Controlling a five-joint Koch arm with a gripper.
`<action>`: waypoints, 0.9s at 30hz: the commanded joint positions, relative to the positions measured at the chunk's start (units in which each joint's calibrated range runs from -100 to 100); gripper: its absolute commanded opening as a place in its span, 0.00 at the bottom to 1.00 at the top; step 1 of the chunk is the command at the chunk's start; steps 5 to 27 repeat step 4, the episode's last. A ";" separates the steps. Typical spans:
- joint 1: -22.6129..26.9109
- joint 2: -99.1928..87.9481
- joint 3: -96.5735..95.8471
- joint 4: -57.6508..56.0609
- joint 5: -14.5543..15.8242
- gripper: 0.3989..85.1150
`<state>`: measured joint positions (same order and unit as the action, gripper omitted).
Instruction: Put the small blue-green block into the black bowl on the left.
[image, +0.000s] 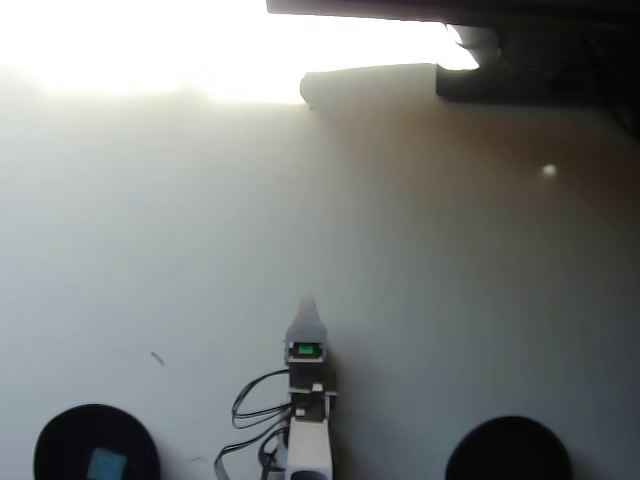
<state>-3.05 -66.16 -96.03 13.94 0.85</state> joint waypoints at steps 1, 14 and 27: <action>-0.05 2.05 -0.37 -0.45 0.00 0.58; -0.05 2.05 -0.37 -0.45 0.00 0.58; -0.05 2.05 -0.37 -0.45 0.00 0.58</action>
